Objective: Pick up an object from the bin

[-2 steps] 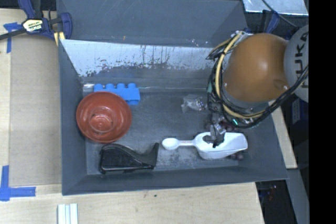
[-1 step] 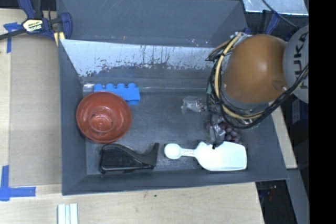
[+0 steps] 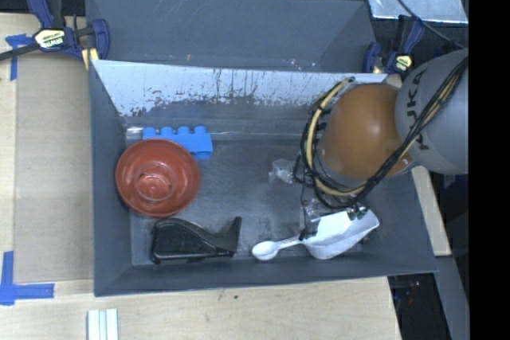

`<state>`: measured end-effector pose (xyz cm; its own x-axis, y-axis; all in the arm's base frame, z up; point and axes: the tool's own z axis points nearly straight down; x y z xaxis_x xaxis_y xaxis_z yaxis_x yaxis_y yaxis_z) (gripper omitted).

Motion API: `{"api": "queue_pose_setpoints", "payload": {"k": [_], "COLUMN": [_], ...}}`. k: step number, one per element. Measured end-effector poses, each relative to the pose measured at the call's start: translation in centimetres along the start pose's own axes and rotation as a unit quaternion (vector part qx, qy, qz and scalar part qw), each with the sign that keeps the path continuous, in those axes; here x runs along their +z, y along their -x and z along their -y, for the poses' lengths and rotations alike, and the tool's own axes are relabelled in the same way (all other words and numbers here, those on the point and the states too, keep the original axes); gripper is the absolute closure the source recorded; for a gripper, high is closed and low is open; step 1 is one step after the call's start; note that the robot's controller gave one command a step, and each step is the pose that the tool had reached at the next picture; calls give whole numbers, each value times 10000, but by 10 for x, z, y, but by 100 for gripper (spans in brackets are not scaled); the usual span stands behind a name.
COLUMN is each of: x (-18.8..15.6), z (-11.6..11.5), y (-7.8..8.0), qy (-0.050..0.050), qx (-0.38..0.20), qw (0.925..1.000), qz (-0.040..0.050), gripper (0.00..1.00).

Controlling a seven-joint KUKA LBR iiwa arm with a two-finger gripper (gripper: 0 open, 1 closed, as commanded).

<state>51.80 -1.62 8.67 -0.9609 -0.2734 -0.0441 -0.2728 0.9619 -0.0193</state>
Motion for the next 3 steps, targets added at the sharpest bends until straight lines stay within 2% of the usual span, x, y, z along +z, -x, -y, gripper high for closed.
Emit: {"api": "queue_pose_setpoints", "payload": {"k": [1, 2, 3], "x": [-3, 16, 15], "z": [17, 28, 32], "y": [-6, -18, -20], "qy": [10, 11, 9], "qx": [-430, -1528, -1411], "qw": [9991, 9883, 9900], "qz": [28, 22, 31], "gripper": [0, 0, 0]}}
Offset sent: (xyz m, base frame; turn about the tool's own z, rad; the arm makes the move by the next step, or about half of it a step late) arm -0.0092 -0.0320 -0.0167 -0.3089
